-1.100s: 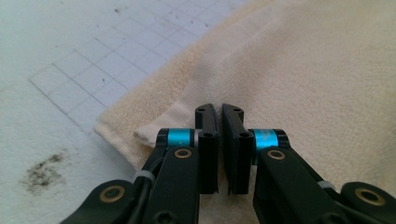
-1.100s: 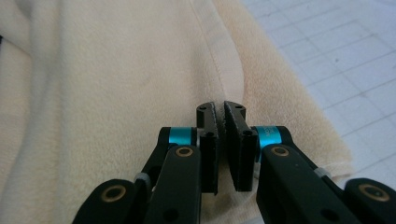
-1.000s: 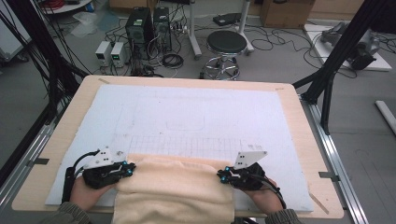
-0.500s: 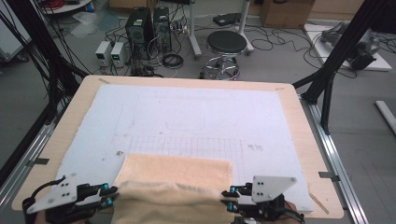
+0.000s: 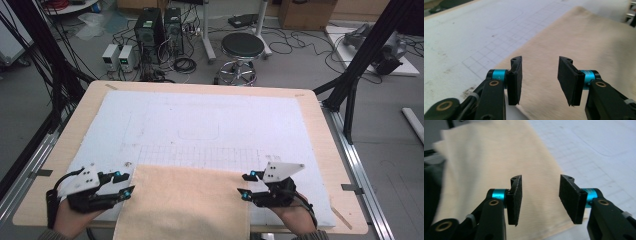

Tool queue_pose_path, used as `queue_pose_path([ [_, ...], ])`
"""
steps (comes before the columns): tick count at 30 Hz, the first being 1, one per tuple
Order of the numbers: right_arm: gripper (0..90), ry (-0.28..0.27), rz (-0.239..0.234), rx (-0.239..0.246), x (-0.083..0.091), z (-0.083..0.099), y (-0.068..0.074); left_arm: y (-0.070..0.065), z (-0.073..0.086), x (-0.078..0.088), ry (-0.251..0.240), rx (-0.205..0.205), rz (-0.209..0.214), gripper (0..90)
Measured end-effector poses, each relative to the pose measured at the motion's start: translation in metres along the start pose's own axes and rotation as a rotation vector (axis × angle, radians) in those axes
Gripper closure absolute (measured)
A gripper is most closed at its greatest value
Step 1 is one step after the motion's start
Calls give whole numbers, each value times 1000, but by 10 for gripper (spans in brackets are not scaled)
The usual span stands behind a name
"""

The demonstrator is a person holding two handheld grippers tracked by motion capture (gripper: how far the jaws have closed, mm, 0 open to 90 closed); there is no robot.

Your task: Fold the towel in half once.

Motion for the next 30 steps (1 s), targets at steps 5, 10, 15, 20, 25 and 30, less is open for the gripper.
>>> queue_pose_path([
  [5,448,65,42,-50,-31,12,-24,35,2,-26,69,61,-11,502],
  [10,419,109,66,-63,-49,20,-35,60,10,-43,143,112,-25,462],
  [15,431,167,65,-72,-61,27,-41,67,20,-50,188,165,26,472],
  [20,621,186,-11,-99,-66,29,-42,65,20,-51,177,180,54,634],
  [25,818,185,-60,-103,-64,28,-39,59,18,-52,192,159,65,800],
  [30,848,184,-30,-92,-64,23,-47,68,6,-56,166,170,11,821],
])
Point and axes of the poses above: each handheld gripper's, and its own axes: x roughly backward along the jaws, z roughly out of its underside, y roughly to its left, the point moved 3 cm from there along -x, roughly forward along the jaws, and after that the axes turned 12 degrees about z, right-handed, at the moved point
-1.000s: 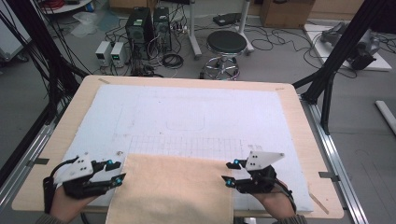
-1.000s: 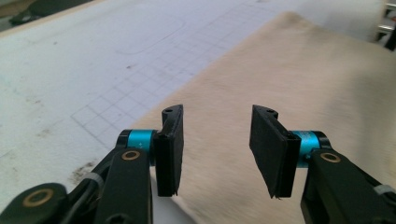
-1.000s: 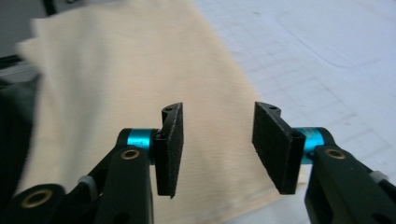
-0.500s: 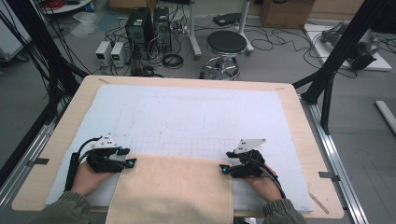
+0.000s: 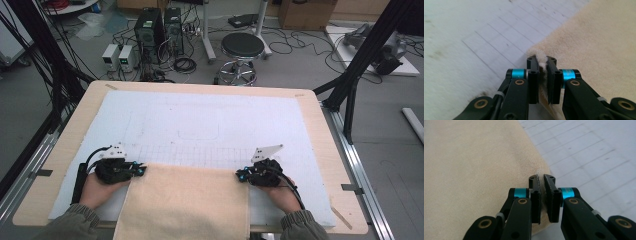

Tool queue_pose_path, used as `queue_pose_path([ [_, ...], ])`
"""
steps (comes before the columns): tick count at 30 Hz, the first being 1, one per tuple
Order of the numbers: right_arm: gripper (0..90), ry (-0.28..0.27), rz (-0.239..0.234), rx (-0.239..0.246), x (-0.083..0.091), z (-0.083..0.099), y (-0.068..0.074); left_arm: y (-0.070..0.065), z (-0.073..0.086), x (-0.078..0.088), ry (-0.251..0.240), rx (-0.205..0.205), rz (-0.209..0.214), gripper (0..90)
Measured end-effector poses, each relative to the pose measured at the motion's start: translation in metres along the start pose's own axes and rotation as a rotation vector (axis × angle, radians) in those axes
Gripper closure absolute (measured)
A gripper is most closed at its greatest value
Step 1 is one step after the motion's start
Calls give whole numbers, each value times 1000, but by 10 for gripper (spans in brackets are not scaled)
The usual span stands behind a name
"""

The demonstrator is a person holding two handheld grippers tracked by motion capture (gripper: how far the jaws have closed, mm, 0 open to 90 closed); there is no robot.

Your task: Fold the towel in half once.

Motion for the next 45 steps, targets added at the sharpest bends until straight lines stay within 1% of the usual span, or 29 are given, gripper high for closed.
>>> queue_pose_path([
  [2,852,7,39,2,0,-7,-8,5,-15,-3,-42,3,-33,823],
  [4,856,7,91,-3,3,-18,-22,13,-34,-7,-73,2,-72,825],
  [5,856,0,124,6,3,-24,-30,18,-43,-9,-80,4,-87,826],
  [7,856,-2,169,-16,3,-35,-51,30,-66,-14,-123,15,-120,826],
  [8,857,-5,198,-29,2,-42,-64,35,-73,-15,-136,20,-127,826],
  [9,857,-6,216,-38,2,-46,-71,40,-84,-17,-148,30,-136,825],
  [11,857,-2,259,-47,1,-58,-88,50,-106,-22,-156,24,-164,826],
  [12,856,4,279,-53,1,-66,-97,53,-112,-23,-155,30,-171,826],
  [15,857,8,325,-72,7,-85,-116,65,-138,-27,-161,31,-188,825],
  [16,856,-1,337,-81,11,-92,-123,68,-144,-26,-161,28,-193,825],
  [17,857,-10,339,-89,14,-97,-128,71,-153,-26,-174,28,-200,824],
  [18,856,-18,345,-93,19,-105,-134,73,-157,-26,-178,25,-206,824],
  [19,854,-25,351,-90,21,-109,-137,76,-162,-28,-178,14,-214,821],
  [20,838,-36,341,-100,22,-113,-141,78,-163,-29,-168,15,-214,812],
  [21,797,-51,324,-101,21,-114,-142,81,-162,-31,-153,22,-212,794],
  [22,732,-56,320,-111,18,-113,-143,83,-160,-31,-149,27,-206,760],
  [23,680,-52,321,-116,16,-111,-143,84,-158,-31,-141,36,-196,722],
  [24,653,-59,308,-119,14,-110,-142,86,-154,-31,-131,45,-187,685],
  [25,626,-62,298,-114,13,-106,-140,86,-150,-31,-131,46,-186,652],
  [26,602,-69,300,-110,12,-104,-137,86,-146,-29,-138,50,-185,628],
  [28,551,-76,291,-104,13,-99,-131,84,-138,-25,-157,49,-172,614],
  [31,450,-96,263,-98,18,-93,-119,78,-129,-19,-174,36,-153,585],
  [33,391,-105,250,-97,24,-87,-108,70,-122,-13,-189,8,-136,570],
  [35,370,-119,238,-85,29,-83,-99,61,-116,-8,-201,-14,-122,554],
  [36,347,-120,237,-77,32,-80,-93,54,-112,-4,-203,-35,-116,544],
  [39,326,-119,233,-34,39,-72,-76,40,-104,2,-199,-78,-90,516],
  [41,326,-131,224,-9,43,-66,-63,29,-95,5,-209,-107,-82,490],
  [44,316,-126,223,14,47,-55,-47,17,-80,5,-208,-120,-59,470],
  [45,304,-94,215,21,47,-52,-42,12,-73,4,-202,-133,-52,463],
])
Point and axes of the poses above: each handheld gripper's, and its own axes: x roughly backward along the jaws, z roughly out of its underside, y roughly to its left, the point moved 3 cm from there along -x, roughly forward along the jaws, and after that the axes turned 12 degrees about z, right-handed, at the moved point
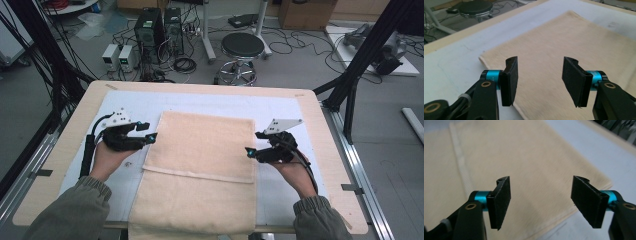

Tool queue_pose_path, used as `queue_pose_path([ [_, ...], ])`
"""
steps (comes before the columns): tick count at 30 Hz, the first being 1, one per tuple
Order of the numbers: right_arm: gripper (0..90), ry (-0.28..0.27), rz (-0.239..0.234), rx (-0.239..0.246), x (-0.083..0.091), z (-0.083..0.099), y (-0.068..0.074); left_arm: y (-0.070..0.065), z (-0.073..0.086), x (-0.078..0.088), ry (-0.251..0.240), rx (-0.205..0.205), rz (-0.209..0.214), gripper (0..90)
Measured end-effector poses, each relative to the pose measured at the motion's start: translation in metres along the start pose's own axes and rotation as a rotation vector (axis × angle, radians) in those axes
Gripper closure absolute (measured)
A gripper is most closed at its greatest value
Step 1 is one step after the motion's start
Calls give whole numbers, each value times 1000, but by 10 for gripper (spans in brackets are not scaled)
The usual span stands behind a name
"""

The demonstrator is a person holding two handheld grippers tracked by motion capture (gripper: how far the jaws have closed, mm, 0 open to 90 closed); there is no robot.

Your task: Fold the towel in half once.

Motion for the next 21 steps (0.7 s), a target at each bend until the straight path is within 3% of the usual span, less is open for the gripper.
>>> queue_pose_path([
  [4,311,-8,-16,14,6,13,17,-17,21,0,80,-27,36,443],
  [6,323,-13,-29,27,7,20,25,-25,33,-1,93,-37,53,442],
  [10,335,-13,-51,19,1,34,35,-27,52,-5,126,-28,73,459],
  [12,344,2,-69,6,-5,42,40,-28,56,-9,169,-17,93,465],
  [15,364,13,-85,10,-12,51,48,-32,56,-11,173,-42,118,487],
  [21,490,54,-119,39,-19,65,60,-38,63,-21,258,-69,161,585],
])
Point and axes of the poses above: each handheld gripper's, and its own axes: x roughly backward along the jaws, z roughly out of its underside, y roughly to its left, the point moved 3 cm from there along -x, roughly forward along the jaws, and after that the axes turned 12 degrees about z, right-handed, at the moved point
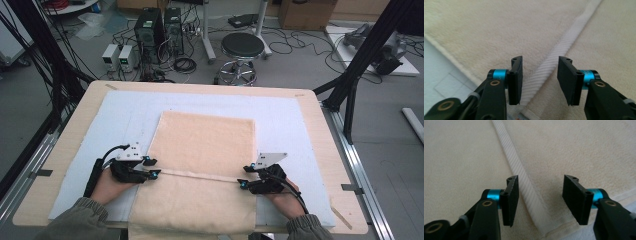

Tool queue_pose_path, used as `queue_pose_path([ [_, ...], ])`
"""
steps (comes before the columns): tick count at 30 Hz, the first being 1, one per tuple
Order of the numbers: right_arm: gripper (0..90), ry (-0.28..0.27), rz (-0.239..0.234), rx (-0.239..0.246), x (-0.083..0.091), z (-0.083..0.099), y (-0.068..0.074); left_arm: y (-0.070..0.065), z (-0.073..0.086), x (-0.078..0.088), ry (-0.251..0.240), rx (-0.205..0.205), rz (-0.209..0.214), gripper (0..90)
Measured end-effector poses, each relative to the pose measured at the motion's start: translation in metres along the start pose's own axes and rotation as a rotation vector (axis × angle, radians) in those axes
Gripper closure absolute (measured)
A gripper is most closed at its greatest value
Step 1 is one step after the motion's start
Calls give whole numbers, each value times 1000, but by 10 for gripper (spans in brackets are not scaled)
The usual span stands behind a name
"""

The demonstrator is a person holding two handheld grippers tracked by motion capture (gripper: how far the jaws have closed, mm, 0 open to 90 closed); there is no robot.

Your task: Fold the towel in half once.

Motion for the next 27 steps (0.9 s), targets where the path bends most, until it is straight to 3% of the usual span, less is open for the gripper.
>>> queue_pose_path([
  [4,571,10,2,-8,-3,3,-1,1,1,-2,8,-13,-24,678],
  [9,731,4,27,15,-4,3,-4,0,0,-4,9,-32,-53,764],
  [13,809,5,9,0,-4,2,-9,1,-1,-3,5,-26,-66,832],
  [17,831,-8,-11,-7,0,-4,-12,2,-4,3,-23,-15,-63,856],
  [21,837,-46,-15,-17,8,-11,-15,-1,-11,15,-85,-5,-63,857],
  [27,841,-104,-15,7,34,-24,-12,-17,-22,34,-136,-36,-62,859],
])
Point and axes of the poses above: each handheld gripper's, and its own axes: x roughly backward along the jaws, z roughly out of its underside, y roughly to its left, the point moved 3 cm from there along -x, roughly forward along the jaws, and after that the axes turned 12 degrees about z, right-handed, at the moved point
